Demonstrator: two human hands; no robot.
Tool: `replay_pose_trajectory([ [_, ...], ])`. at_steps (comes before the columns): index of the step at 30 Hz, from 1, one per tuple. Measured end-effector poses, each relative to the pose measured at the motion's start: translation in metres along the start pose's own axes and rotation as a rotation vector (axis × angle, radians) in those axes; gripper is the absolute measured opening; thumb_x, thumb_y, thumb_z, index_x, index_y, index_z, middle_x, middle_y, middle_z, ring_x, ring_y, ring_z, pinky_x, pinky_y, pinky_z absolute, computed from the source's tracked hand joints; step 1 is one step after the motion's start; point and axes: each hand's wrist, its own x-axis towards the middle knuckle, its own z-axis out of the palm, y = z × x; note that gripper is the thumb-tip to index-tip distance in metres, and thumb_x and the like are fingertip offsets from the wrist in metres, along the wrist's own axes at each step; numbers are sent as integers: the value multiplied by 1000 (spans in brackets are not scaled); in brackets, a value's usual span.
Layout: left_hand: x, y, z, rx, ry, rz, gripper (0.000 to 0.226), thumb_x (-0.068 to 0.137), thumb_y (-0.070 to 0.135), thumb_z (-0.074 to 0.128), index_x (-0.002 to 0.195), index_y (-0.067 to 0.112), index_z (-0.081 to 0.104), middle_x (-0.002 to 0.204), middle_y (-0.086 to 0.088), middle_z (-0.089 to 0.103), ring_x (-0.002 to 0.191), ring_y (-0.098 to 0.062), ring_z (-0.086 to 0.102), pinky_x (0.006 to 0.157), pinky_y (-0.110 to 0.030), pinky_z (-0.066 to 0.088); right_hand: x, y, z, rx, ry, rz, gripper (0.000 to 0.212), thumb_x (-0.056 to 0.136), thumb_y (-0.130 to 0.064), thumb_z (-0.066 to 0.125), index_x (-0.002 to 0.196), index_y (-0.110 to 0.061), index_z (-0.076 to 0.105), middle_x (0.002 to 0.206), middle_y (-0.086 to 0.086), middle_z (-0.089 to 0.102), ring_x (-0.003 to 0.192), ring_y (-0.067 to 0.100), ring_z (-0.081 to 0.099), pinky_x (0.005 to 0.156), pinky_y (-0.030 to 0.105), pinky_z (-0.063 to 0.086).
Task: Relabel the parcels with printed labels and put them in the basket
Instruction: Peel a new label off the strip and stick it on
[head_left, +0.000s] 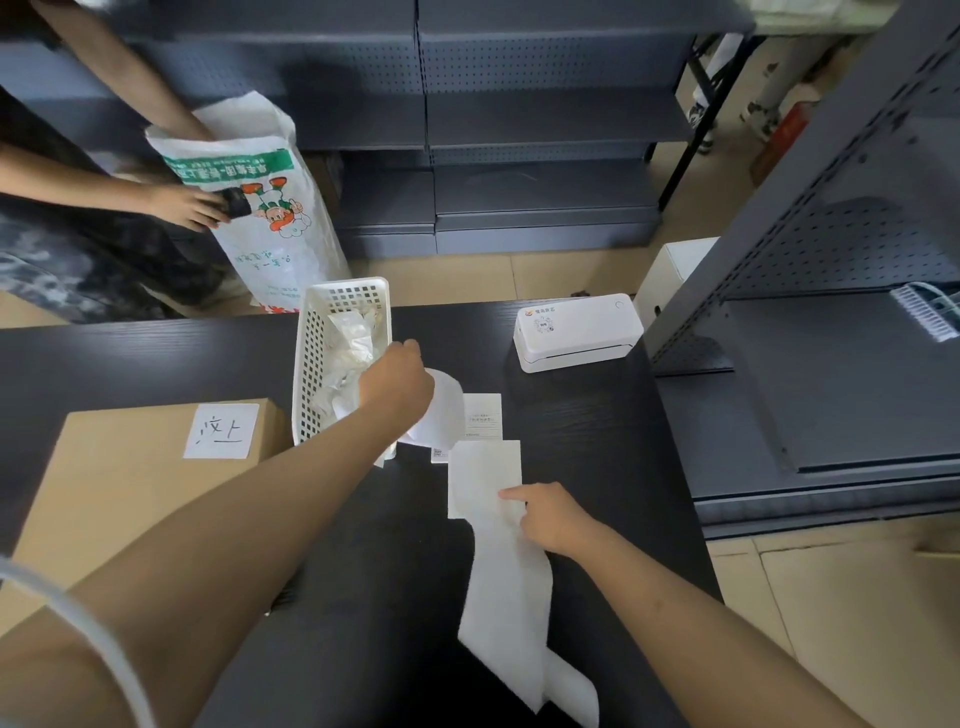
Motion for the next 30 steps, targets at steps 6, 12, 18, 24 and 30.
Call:
replay_pose_trajectory([
  [6,-1,5,-9,9,90,38,14,91,7,43,102,7,52,98,-11,58,84,-29,59,67,-35,44,-3,1,-1,-16,-16,9,48,97,-2,43,141,-19,47,141,5,48,120,22,51,103,28,44],
  [12,-4,6,-25,12,165,92,17,93,10,43,107,7,54,103,-12,60,91,-30,59,73,-39,50,-7,-4,-8,-206,-20,27,52,94,-4,40,141,-23,47,139,3,49,116,22,54,96,28,47],
  [18,-19,2,-32,-15,169,175,16,95,14,44,106,9,55,105,-10,60,89,-27,59,76,-39,52,-4,-26,-29,-9,232,31,30,93,-12,45,114,-19,65,120,0,62,103,19,59,85,28,50],
  [24,-38,4,-39,-58,183,234,16,97,17,44,105,10,56,105,-7,60,93,-25,57,79,-40,52,0,-70,-58,610,252,82,34,98,-38,45,104,-12,65,97,3,70,81,15,62,79,30,50],
  [30,-57,-5,-51,-169,59,553,12,94,18,58,101,16,68,114,-1,56,103,-17,52,94,-31,45,3,-69,-87,652,491,130,33,99,-33,40,96,-11,64,93,-2,62,91,20,54,82,32,41],
])
